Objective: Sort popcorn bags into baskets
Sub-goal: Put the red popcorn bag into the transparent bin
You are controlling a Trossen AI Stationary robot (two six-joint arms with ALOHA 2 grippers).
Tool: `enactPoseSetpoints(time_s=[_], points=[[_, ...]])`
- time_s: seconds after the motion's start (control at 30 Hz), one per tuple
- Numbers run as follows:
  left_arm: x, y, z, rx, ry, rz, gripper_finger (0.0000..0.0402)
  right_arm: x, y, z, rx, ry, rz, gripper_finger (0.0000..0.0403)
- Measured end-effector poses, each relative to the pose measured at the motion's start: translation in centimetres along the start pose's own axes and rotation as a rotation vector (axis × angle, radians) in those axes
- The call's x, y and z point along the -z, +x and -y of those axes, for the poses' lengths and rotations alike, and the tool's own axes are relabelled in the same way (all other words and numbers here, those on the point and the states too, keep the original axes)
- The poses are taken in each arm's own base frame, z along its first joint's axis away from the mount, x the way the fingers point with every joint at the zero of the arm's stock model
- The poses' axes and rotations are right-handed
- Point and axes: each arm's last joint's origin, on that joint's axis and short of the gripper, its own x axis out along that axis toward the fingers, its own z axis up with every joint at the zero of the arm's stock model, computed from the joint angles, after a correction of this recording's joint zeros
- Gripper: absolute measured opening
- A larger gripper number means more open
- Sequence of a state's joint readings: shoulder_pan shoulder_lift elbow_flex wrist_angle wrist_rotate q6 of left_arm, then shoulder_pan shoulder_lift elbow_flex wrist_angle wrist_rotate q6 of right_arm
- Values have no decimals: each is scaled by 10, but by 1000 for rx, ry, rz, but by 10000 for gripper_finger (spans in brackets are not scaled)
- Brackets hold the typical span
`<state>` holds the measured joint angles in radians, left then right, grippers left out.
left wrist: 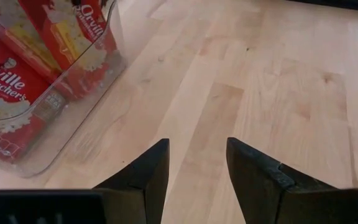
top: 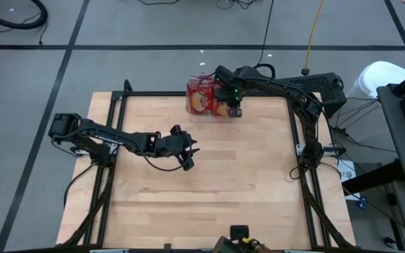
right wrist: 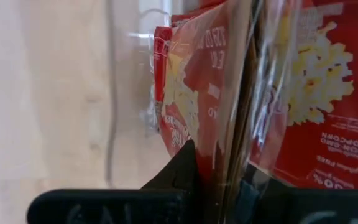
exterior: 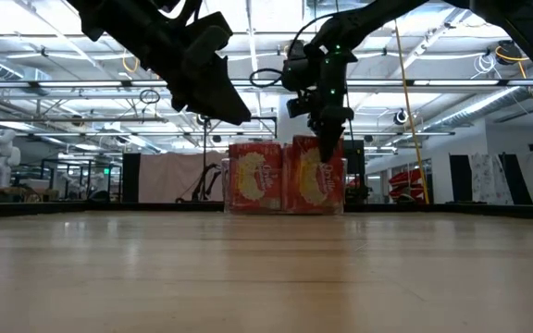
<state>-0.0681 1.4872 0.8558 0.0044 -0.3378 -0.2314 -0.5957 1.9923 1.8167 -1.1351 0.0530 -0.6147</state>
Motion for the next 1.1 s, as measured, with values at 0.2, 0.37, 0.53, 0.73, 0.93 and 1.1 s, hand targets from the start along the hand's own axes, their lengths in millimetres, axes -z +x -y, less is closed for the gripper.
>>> enactPoseSetpoints(time_s=[0.2, 0.37, 0.53, 0.73, 0.93, 1.1], points=[[0, 0, 0, 0, 0, 0, 166, -2, 2, 3, 65, 28, 3, 27], [0, 0, 0, 0, 0, -1, 166, -3, 2, 6, 118, 35, -5, 25], [0, 0, 0, 0, 0, -1, 166, -3, 2, 10, 141, 45, 16, 25], [0, 0, 0, -1, -8, -2, 166, -5, 2, 13, 155, 51, 38, 25], [0, 0, 0, -1, -9, -3, 166, -5, 2, 13, 159, 47, 42, 30], [0, 0, 0, -1, -13, -3, 166, -5, 2, 14, 164, 46, 40, 65]])
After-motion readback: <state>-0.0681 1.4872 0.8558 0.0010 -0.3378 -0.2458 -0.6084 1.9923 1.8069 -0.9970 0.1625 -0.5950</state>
